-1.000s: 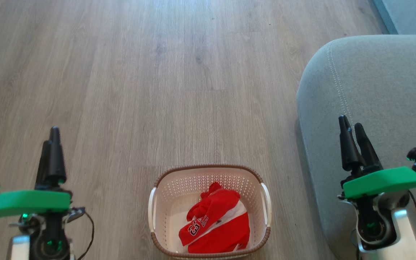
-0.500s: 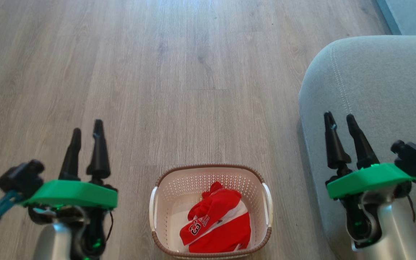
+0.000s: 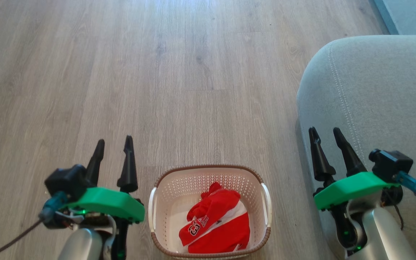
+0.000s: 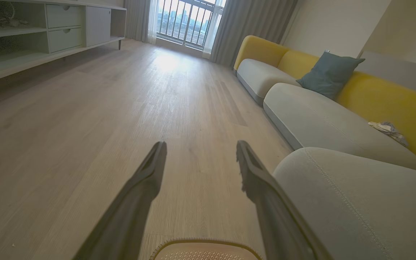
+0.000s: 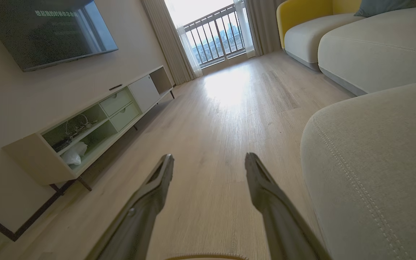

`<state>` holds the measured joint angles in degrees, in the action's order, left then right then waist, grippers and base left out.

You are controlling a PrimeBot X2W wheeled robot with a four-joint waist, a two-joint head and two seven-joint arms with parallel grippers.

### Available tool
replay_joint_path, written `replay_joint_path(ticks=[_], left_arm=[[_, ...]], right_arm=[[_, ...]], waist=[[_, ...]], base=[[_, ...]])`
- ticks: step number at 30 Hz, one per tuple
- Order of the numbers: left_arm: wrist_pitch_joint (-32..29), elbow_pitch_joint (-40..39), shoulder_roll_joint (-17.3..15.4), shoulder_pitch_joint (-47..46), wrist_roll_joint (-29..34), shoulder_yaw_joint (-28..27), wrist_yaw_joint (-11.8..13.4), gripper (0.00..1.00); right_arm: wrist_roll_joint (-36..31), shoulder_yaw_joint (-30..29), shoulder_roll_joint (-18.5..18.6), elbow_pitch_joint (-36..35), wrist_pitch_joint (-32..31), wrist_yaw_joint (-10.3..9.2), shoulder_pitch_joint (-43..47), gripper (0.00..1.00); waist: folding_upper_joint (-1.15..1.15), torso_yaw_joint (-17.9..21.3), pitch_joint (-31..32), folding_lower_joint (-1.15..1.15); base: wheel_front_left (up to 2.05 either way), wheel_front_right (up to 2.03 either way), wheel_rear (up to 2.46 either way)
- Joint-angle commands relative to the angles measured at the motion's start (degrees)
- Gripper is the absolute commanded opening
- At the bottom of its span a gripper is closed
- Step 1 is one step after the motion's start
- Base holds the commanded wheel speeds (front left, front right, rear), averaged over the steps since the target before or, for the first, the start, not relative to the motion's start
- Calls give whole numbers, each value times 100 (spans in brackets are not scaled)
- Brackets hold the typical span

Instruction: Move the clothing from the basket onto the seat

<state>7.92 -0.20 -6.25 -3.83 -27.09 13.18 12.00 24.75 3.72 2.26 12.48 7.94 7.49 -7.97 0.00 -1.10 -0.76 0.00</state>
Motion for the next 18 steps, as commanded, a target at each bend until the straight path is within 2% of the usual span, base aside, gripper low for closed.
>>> replay_joint_path(ticks=[1,5,11,18], left_arm=[[92,-162,-105,-304,175,-55,79,100],[160,19,-148,-285,344,85,153,100],[263,174,-124,-258,640,132,105,100],[382,260,-91,-254,1176,93,111,100]], right_arm=[[-133,61,53,-134,95,0,-283,100],[-194,0,54,124,163,0,-290,100],[-303,-30,56,546,264,0,-347,100],[-750,56,57,720,382,0,-491,100]], waist=[[0,-3,4,0],[0,-11,16,0],[0,-16,29,0],[0,2,24,0]], base=[[0,0,0],[0,0,0],[0,0,0],[0,0,0]])
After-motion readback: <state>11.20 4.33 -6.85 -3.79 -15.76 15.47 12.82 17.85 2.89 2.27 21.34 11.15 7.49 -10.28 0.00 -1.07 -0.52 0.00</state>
